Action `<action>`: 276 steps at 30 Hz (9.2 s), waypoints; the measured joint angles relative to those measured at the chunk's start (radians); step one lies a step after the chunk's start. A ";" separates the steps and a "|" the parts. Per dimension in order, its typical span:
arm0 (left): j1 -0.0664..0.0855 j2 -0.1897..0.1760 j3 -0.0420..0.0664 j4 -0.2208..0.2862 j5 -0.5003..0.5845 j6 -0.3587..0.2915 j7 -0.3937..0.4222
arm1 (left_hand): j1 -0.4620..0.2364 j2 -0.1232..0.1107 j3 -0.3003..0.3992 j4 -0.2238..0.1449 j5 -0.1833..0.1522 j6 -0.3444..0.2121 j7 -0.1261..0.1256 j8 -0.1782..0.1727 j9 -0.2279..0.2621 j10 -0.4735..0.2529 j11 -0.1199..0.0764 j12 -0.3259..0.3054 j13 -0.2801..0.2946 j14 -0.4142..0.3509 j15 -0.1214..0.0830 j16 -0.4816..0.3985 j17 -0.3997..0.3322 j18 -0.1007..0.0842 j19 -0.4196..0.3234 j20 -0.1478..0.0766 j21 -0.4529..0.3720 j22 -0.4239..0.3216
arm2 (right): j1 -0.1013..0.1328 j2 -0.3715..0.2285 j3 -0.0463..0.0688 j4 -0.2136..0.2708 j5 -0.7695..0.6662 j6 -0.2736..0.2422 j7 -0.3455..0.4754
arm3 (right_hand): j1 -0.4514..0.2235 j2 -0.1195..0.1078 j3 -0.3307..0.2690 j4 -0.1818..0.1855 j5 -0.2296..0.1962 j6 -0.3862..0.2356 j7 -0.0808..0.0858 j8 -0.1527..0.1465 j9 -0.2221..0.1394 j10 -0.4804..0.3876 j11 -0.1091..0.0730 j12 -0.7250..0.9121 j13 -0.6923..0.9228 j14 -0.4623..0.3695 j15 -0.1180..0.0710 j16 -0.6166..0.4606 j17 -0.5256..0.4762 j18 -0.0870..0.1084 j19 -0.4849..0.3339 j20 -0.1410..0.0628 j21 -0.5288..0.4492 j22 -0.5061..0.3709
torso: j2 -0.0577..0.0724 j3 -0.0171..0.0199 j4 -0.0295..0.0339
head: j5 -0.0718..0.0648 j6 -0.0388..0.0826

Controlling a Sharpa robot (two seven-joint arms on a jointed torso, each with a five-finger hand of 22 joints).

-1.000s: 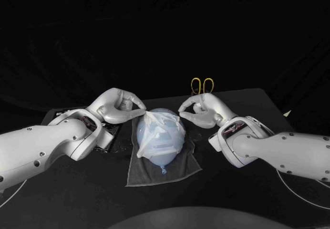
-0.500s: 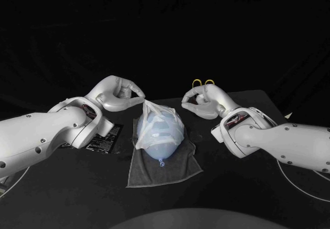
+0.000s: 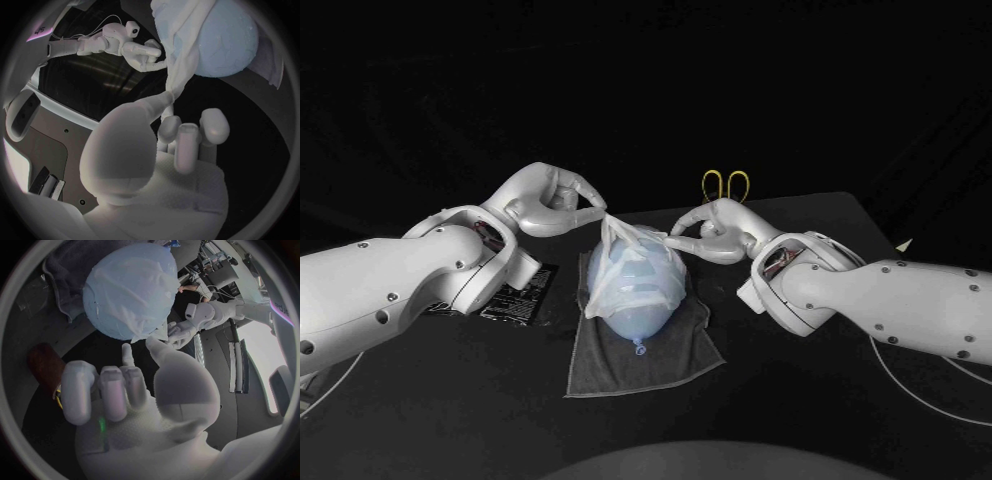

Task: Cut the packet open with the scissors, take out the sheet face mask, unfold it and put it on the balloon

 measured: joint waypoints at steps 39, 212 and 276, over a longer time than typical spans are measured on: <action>0.000 -0.003 -0.001 0.001 -0.017 0.020 -0.025 | -0.008 -0.006 0.006 0.000 0.001 -0.005 -0.005 0.003 0.001 -0.003 0.003 -0.002 -0.001 0.001 0.002 -0.001 0.000 0.000 0.000 0.000 0.003 0.001 | -0.019 0.073 0.002 -0.031 0.077 -0.020 -0.007 | 0.288 0.046 0.039 -0.087 -0.002 0.222 -0.073 0.019 -0.042 0.000 -0.050 -0.003 0.000 0.000 -0.040 -0.001 0.000 0.000 0.002 -0.031 0.035 0.000 | 0.001 -0.0006 0.0007 | -0.003 -0.005; 0.014 0.019 -0.002 -0.063 -0.026 0.035 -0.056 | -0.016 -0.001 0.019 -0.005 0.000 -0.014 0.000 0.017 0.015 0.000 0.000 0.003 -0.001 0.002 0.002 -0.002 0.000 0.000 0.007 0.000 0.007 0.005 | 0.084 0.027 0.013 -0.081 0.149 0.059 0.070 | 0.249 0.047 0.070 -0.120 -0.004 0.259 -0.086 0.014 -0.034 0.002 -0.056 0.000 0.000 0.000 -0.043 0.000 -0.001 0.000 0.002 -0.036 0.017 -0.001 | 0.001 -0.0008 0.0005 | 0.002 0.020; 0.117 0.083 0.001 -0.158 -0.079 0.048 -0.110 | -0.018 -0.003 0.029 -0.010 0.000 -0.020 0.002 0.023 0.023 -0.003 0.003 0.006 0.004 0.002 0.002 -0.002 0.000 -0.015 0.011 0.004 0.011 0.013 | 0.126 0.073 0.020 -0.171 0.011 -0.079 0.056 | 0.249 0.047 0.088 -0.132 -0.004 0.253 -0.083 0.029 -0.027 0.002 -0.055 0.000 0.000 0.002 -0.045 0.000 0.000 0.000 0.001 -0.039 0.032 0.000 | 0.001 -0.0012 0.0011 | 0.007 0.034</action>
